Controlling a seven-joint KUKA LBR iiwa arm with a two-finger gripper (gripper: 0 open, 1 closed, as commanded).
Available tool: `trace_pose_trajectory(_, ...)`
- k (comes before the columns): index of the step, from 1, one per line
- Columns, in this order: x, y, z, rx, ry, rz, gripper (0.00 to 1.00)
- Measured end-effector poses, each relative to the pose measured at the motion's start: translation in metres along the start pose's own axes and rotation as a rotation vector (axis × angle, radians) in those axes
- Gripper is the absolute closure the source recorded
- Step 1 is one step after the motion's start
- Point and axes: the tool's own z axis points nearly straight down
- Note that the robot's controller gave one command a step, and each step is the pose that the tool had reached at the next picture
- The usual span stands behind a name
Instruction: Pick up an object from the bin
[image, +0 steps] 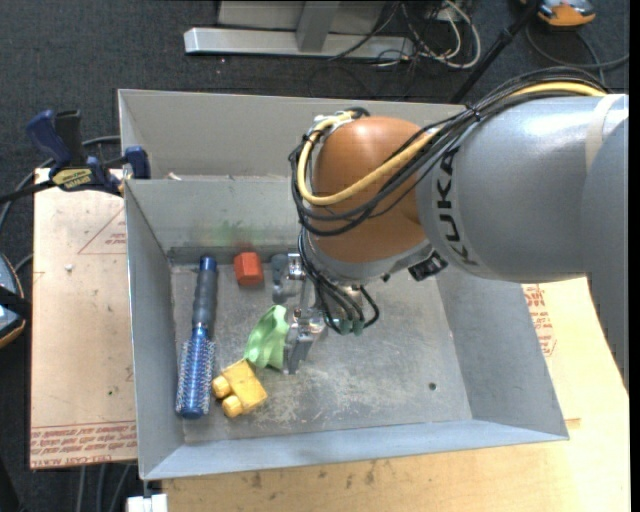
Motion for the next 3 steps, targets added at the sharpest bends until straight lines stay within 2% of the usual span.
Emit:
trace_pose_trajectory(1,-0.013,-0.008,0.123,-0.003,-0.013,-0.113,0.00)
trace_pose_trajectory(2,-0.014,-0.008,0.118,-0.003,-0.011,-0.113,1.00)
trace_pose_trajectory(3,-0.022,-0.003,-0.046,0.000,-0.017,-0.386,1.00)
